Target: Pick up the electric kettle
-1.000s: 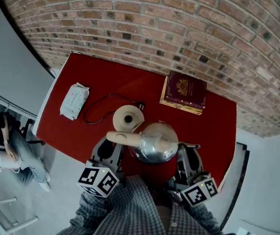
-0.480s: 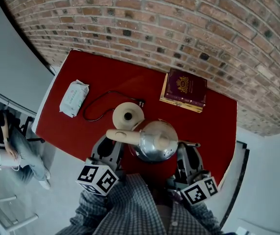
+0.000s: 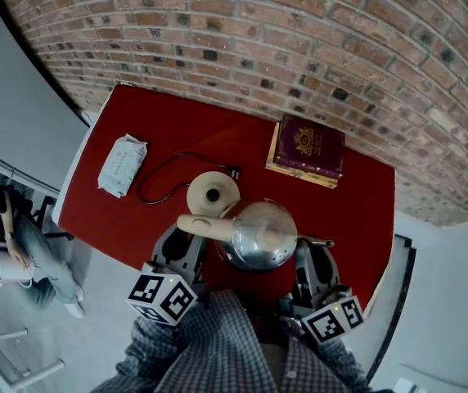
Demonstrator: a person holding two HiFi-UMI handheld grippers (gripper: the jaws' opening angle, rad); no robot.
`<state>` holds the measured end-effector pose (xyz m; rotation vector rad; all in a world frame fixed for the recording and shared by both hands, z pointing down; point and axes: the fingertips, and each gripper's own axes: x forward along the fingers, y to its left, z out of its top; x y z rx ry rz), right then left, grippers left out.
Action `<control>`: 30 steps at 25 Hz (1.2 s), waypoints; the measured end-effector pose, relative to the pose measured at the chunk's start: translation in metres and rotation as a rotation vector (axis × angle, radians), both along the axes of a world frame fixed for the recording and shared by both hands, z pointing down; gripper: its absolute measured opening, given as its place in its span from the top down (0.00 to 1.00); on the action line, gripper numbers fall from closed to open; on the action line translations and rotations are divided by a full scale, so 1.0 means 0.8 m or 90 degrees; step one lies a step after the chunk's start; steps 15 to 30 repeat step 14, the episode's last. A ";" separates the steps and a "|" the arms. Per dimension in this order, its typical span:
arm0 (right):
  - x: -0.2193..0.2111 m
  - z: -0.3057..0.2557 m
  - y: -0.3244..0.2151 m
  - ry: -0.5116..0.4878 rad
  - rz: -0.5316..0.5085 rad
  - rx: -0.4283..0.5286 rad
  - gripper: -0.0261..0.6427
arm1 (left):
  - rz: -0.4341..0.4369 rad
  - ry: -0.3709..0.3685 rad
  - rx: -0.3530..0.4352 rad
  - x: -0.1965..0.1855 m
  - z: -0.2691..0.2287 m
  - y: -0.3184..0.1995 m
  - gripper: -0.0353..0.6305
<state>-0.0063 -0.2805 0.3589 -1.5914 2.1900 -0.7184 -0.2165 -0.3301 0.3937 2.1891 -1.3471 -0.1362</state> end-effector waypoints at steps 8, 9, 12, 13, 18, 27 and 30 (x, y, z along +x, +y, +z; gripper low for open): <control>0.000 0.001 -0.002 0.002 0.003 -0.001 0.79 | 0.007 -0.001 -0.002 0.001 0.001 -0.002 0.76; 0.000 0.001 -0.002 0.001 0.002 -0.001 0.79 | 0.006 -0.001 -0.002 0.000 0.001 -0.002 0.76; -0.002 0.002 -0.002 0.000 0.002 -0.002 0.79 | 0.006 -0.002 -0.002 -0.001 0.001 -0.003 0.76; -0.003 0.002 -0.002 0.000 0.002 -0.003 0.79 | 0.006 -0.002 -0.002 -0.002 0.001 -0.003 0.76; -0.004 0.002 -0.002 0.000 0.001 -0.003 0.79 | 0.006 -0.002 -0.002 -0.003 0.001 -0.003 0.76; -0.004 0.002 -0.002 0.000 0.001 -0.003 0.79 | 0.006 -0.002 -0.002 -0.003 0.001 -0.003 0.76; -0.004 0.002 -0.002 0.000 0.001 -0.003 0.79 | 0.006 -0.002 -0.002 -0.003 0.001 -0.003 0.76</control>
